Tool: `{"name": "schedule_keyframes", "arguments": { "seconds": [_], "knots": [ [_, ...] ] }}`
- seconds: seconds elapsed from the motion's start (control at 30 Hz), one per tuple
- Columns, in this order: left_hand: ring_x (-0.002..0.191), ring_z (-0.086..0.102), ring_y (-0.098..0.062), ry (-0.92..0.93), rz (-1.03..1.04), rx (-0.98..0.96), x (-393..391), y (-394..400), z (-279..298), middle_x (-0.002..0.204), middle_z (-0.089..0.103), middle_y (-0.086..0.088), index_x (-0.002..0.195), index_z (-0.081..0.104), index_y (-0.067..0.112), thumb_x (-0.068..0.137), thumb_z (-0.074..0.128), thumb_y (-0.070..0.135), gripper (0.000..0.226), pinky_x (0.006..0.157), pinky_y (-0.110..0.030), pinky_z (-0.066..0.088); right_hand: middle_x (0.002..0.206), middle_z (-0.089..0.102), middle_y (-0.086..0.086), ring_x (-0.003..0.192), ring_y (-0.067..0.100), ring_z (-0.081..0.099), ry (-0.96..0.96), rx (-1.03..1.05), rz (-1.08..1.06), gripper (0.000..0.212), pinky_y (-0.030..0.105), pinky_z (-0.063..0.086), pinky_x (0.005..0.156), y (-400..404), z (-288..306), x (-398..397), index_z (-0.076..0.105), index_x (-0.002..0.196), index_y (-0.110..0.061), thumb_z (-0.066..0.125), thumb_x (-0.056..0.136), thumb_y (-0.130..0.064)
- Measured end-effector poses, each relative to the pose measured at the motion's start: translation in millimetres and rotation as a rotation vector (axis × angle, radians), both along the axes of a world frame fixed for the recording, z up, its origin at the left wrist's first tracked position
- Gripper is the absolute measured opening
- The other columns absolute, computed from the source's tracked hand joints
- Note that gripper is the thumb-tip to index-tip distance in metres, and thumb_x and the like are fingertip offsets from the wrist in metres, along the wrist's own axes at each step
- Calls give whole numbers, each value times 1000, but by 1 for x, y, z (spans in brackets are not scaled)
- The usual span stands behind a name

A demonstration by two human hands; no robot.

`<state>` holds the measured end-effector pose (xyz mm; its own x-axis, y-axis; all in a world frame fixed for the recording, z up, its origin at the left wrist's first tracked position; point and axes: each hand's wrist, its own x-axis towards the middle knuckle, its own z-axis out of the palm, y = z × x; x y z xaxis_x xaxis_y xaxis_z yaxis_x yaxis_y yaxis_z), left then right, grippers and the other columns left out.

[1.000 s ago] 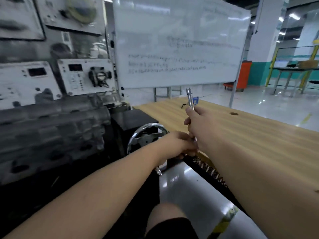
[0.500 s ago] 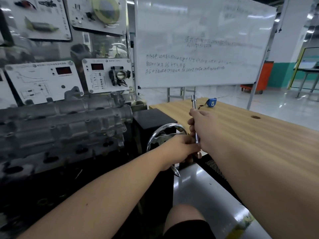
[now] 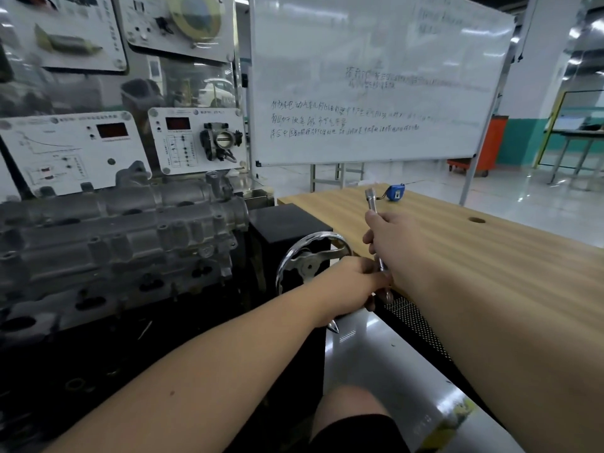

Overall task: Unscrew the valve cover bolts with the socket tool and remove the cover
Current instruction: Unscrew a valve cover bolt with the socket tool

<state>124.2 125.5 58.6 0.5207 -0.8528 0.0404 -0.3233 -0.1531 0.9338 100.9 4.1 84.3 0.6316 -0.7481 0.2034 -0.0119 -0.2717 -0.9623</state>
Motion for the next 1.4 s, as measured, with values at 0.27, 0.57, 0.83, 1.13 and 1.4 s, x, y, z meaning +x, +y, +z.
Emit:
{"name": "schedule_keyframes", "arguments": {
  "seconds": [0.27,0.57,0.83,1.13,1.4],
  "knots": [
    [60,58,-11,-101,232,-48,63,84,33,70,68,4,92,70,10,101,65,24,17,58,-24,45,58,61,-7,41,6,48,-59,20,272,28,23,39,47,91,46,73,68,85,-19,53,104,-34],
    [54,60,-1,-564,504,113,139,219,118,71,67,4,91,67,17,108,47,42,36,51,-16,44,59,64,-10,52,9,54,-270,146,697,23,30,40,52,215,127,149,66,91,-20,51,103,-32],
    [72,62,-11,-723,605,283,195,287,135,88,70,-4,104,67,13,107,48,42,35,65,-32,48,56,51,-9,52,10,44,-374,132,882,39,32,39,59,278,140,207,57,83,-17,45,106,-46],
    [62,61,-10,-643,603,385,234,314,118,75,71,6,96,73,13,101,60,45,34,61,-24,46,59,39,-1,54,15,33,-386,118,940,53,34,30,56,306,109,250,47,70,-21,41,97,-67],
    [45,45,-1,-602,642,363,250,319,109,52,56,9,76,72,17,95,67,45,34,54,-27,36,56,34,0,51,15,30,-378,195,980,57,31,29,51,308,101,262,45,58,-27,41,84,-77]
  ]
}}
